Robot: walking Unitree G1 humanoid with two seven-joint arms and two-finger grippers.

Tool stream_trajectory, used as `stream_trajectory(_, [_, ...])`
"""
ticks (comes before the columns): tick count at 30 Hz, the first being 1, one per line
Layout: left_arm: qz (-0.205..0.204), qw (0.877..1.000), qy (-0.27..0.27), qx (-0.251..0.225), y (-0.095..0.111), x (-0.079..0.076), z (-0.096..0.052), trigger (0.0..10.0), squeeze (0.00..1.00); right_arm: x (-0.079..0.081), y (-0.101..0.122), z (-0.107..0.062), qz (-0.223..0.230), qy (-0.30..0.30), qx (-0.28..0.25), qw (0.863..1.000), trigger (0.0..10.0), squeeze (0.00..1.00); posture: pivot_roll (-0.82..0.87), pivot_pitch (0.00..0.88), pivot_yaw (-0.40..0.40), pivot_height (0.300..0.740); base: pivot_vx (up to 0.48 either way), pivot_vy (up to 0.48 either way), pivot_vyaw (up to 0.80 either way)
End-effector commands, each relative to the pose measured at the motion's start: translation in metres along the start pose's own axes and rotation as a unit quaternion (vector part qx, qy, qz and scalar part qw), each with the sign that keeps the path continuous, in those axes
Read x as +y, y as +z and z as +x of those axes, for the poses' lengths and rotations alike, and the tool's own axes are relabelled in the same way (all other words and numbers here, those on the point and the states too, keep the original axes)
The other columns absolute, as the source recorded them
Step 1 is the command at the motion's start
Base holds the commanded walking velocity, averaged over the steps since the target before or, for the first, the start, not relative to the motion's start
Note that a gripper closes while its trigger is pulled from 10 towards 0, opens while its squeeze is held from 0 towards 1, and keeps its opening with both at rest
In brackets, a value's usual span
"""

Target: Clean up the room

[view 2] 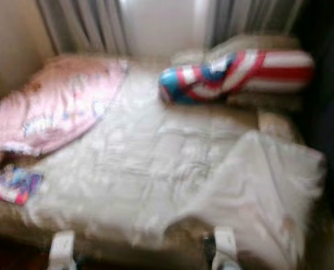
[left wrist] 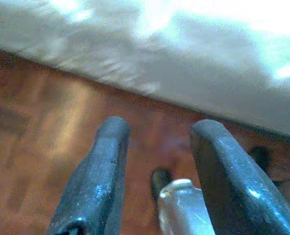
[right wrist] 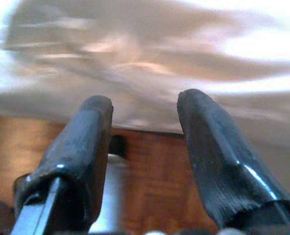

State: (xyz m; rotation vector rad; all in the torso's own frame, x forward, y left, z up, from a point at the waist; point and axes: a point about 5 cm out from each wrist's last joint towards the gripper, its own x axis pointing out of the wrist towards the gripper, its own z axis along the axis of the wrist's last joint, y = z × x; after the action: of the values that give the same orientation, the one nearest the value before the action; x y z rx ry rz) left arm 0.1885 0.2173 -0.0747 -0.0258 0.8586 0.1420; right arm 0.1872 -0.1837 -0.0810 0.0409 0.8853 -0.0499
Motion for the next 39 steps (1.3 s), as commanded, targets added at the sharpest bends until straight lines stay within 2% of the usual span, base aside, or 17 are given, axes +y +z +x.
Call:
stream_trajectory(1, [0.008, 1.0, 0.001, 0.019, -0.0089, 0.0028, -0.002, 10.0, 0.0, 0.0021, -0.0063, -0.0012, 0.006, 0.001, 0.008, 1.0, 10.0, 0.0, 0.02, 0.005, -0.009, 0.74, 0.0, 0.0, -0.77])
stream_trajectory(19, [0.012, 1.0, 0.002, 0.019, -0.0098, 0.0047, -0.0025, 10.0, 0.0, 0.004, -0.0092, -0.0017, 0.008, 0.002, 0.013, 1.0, 10.0, 0.0, 0.02, 0.001, -0.003, 0.74, 0.0, 0.0, -0.78])
stream_trajectory(32, [0.016, 1.0, 0.005, 0.027, -0.0144, 0.0087, -0.0041, 10.0, 0.0, 0.0043, -0.009, -0.0019, 0.01, 0.005, 0.007, 1.0, 10.0, 0.0, 0.01, 0.0, -0.003, 0.74, 0.0, 0.0, 0.0])
stream_trajectory(39, [0.018, 0.999, 0.006, 0.031, -0.0169, 0.0105, -0.005, 10.0, 0.0, 0.0043, -0.0085, -0.0019, -0.005, 0.007, 0.006, 1.0, 10.0, 0.0, 0.01, 0.0, -0.004, 0.74, 0.0, -0.294, 0.0])
